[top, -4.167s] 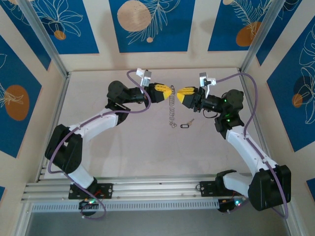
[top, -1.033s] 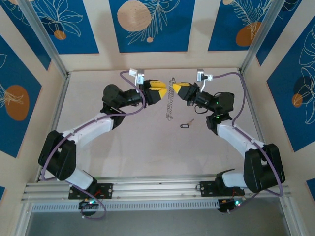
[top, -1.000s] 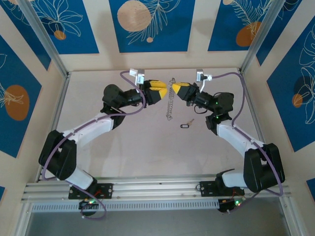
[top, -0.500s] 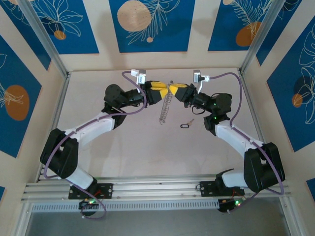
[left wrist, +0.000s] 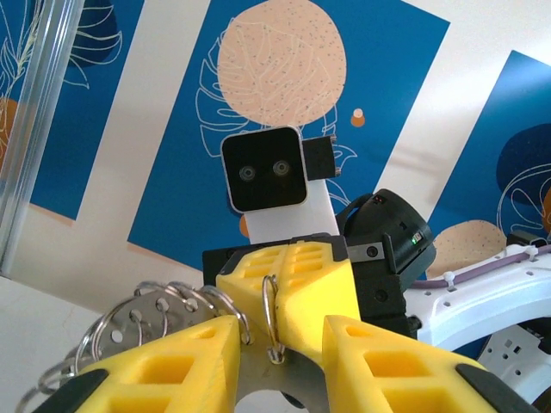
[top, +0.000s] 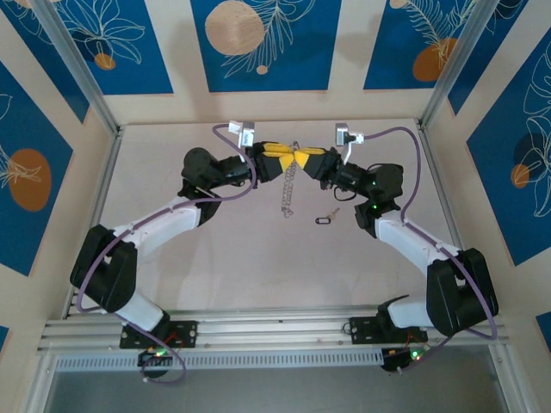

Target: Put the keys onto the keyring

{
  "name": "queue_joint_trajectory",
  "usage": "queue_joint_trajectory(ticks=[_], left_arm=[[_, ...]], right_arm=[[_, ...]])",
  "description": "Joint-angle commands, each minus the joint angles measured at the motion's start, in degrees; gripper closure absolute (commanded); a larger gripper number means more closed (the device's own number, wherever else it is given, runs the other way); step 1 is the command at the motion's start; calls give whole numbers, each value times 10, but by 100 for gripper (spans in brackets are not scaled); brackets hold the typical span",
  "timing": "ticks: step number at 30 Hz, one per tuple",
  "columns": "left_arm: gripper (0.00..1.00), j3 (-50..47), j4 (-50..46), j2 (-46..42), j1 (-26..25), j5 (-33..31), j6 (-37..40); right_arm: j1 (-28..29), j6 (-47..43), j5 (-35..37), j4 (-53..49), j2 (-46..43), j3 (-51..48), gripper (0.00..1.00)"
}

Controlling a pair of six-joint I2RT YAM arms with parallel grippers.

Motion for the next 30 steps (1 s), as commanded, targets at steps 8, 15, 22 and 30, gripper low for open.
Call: queue_joint_trajectory(ticks=[8, 15, 22, 30], left_arm=[[82, 21, 29, 6, 3, -7, 6], [100, 29, 43, 15, 2, 6, -5], [100, 32, 26, 11, 2, 20, 13], [100, 46, -45, 4, 5, 62, 60]], right_arm=[[6, -1, 12, 26, -2, 4, 100], [8, -2, 9, 22, -1, 6, 100], [-11, -10, -3, -18, -18, 10, 81], [-83, -68, -46, -167, -129, -12, 61]])
